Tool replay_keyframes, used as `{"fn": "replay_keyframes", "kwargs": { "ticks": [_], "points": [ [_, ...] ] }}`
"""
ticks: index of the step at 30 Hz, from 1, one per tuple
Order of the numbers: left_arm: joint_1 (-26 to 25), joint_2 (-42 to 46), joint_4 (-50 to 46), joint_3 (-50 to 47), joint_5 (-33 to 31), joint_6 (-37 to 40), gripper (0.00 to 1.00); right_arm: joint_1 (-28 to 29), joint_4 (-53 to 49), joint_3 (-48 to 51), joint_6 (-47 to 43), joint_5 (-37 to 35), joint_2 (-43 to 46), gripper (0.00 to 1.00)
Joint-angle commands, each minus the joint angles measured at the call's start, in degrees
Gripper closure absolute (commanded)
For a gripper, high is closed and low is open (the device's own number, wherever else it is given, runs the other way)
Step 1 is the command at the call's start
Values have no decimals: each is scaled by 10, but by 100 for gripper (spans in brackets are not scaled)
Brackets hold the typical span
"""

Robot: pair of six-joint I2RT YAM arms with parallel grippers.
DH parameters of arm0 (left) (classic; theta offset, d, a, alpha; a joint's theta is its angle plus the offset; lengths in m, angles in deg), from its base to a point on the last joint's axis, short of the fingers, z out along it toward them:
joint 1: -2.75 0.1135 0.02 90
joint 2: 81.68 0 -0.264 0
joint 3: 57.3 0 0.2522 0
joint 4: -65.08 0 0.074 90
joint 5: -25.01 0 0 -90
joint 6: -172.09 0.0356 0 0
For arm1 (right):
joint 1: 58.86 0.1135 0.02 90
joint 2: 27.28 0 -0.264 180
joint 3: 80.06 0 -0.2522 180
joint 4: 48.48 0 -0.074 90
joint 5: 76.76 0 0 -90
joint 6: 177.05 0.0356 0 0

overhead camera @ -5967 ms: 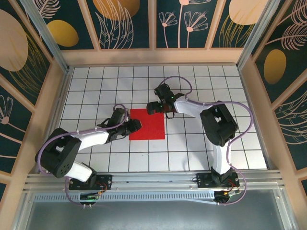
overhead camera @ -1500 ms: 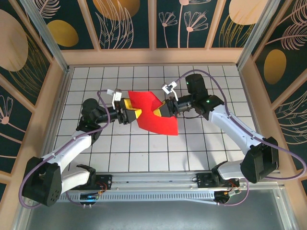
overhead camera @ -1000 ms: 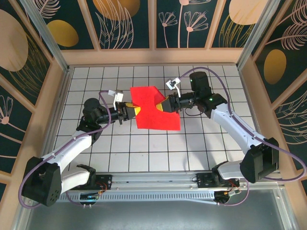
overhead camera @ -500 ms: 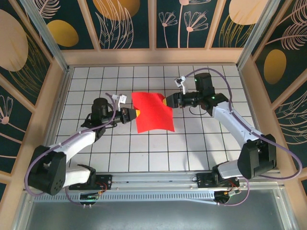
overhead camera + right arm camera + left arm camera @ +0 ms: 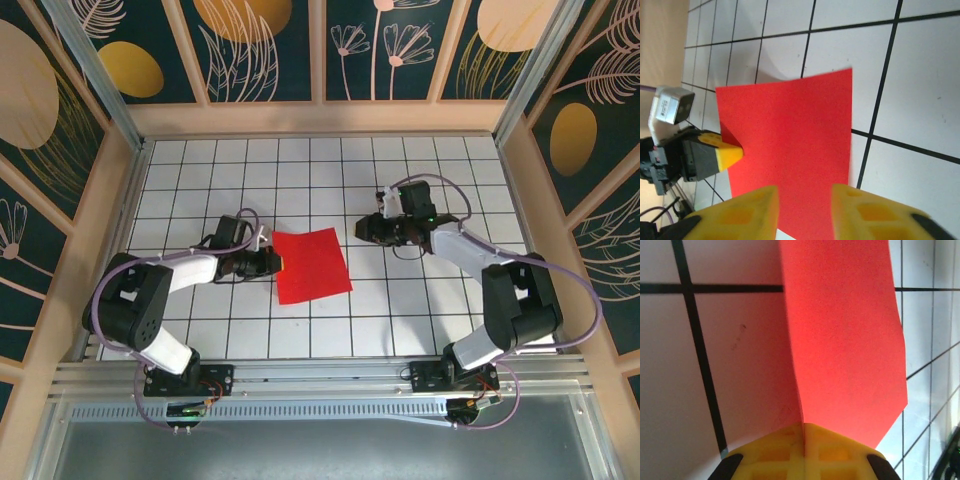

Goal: Fold a paper plane with a square sheet of paper (fold left side to right side)
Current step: Place a square sheet of paper at the center of the table, then first fold in half a square sheet of paper at the center of the table.

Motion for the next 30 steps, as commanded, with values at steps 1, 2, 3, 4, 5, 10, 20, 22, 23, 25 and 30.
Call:
{"fn": "replay_keyframes", "kwargs": {
  "ticks": [1,2,3,4,5,10,20,22,23,25,30],
  "points": [
    [-1,-21,-48,32,-34,32,100,19,62,8,35,-16,-25,80],
    [-1,-27,-54,37,-35,35,100,24,66,6,37,-12,-38,85],
    [-1,-30,-56,41,-34,38,100,31,68,3,37,-10,-50,88],
    [-1,-32,-58,45,-32,40,100,38,70,-2,37,-8,-64,93],
    [-1,-34,-59,47,-30,42,100,45,66,-10,35,-9,-77,97],
    [-1,-45,-82,65,-20,68,100,64,64,-41,33,-23,-133,100],
    [-1,-61,-136,111,-18,117,100,74,18,-86,6,-53,-198,100],
    [-1,-62,-138,116,-16,119,100,74,14,-83,5,-54,-204,100],
    [-1,-62,-139,119,-13,119,100,75,11,-81,5,-55,-207,100],
    [-1,-62,-138,124,-7,117,100,77,4,-75,5,-61,-209,100],
    [-1,-53,-114,127,31,91,92,83,-1,-56,8,-79,-208,100]
  ]
}}
